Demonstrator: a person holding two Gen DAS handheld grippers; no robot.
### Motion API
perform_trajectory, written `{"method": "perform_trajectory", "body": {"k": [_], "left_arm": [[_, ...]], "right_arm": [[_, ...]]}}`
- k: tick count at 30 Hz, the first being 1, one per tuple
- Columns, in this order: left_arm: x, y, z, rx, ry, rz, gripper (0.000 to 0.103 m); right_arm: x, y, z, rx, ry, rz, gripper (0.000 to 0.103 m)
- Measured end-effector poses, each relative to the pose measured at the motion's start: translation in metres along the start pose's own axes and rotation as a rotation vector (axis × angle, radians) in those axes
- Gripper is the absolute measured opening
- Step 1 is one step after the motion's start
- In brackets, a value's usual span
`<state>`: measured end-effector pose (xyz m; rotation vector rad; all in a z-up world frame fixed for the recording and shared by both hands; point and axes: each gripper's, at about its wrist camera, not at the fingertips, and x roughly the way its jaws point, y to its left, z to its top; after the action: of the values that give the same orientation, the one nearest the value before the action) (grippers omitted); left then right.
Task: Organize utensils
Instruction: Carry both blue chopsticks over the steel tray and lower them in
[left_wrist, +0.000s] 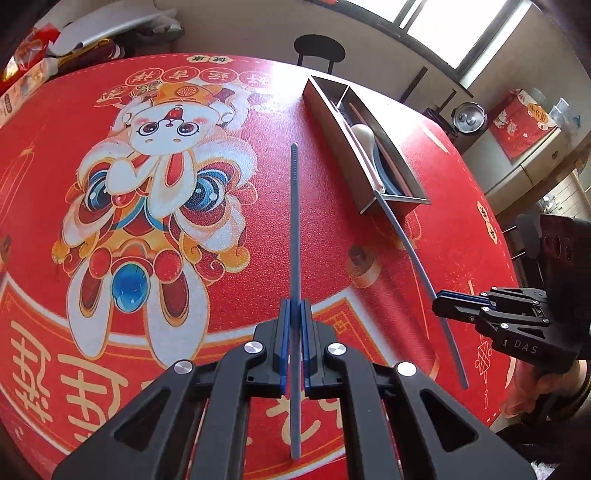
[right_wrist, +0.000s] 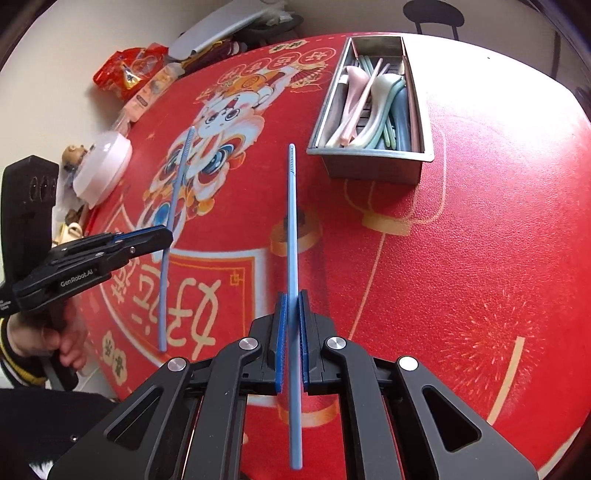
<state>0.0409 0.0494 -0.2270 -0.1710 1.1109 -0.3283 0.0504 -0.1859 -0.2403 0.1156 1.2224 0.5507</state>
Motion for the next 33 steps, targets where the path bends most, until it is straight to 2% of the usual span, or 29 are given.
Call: {"method": "perform_trajectory", "body": {"k": [12,19,24,33], "left_arm": [[-0.035,-0.008,0.015,0.024,-0.099,-0.035,0.005],[-0.05,-0.015,0.035,0.006,-0.137,-0.085,0.005],[-0.047,-0.03,0.051,0.028,-0.149,-0.094,0.005],[-0.022,-0.059,0.091,0.044,-0.142,-0.163,0.005]], "right_arm": [[-0.023,-0.002,0.016,0.023,-0.073,0.006,0.006],[-0.038,-0.009,0.029,0.059,-0.123,0.015,0.006],[-0.043,-0.018,0.04,0.088,-0.147,-0.002,0.006],[-0.048,-0.044,0.072,0.166,-0.193,-0.025,0.006]]}}
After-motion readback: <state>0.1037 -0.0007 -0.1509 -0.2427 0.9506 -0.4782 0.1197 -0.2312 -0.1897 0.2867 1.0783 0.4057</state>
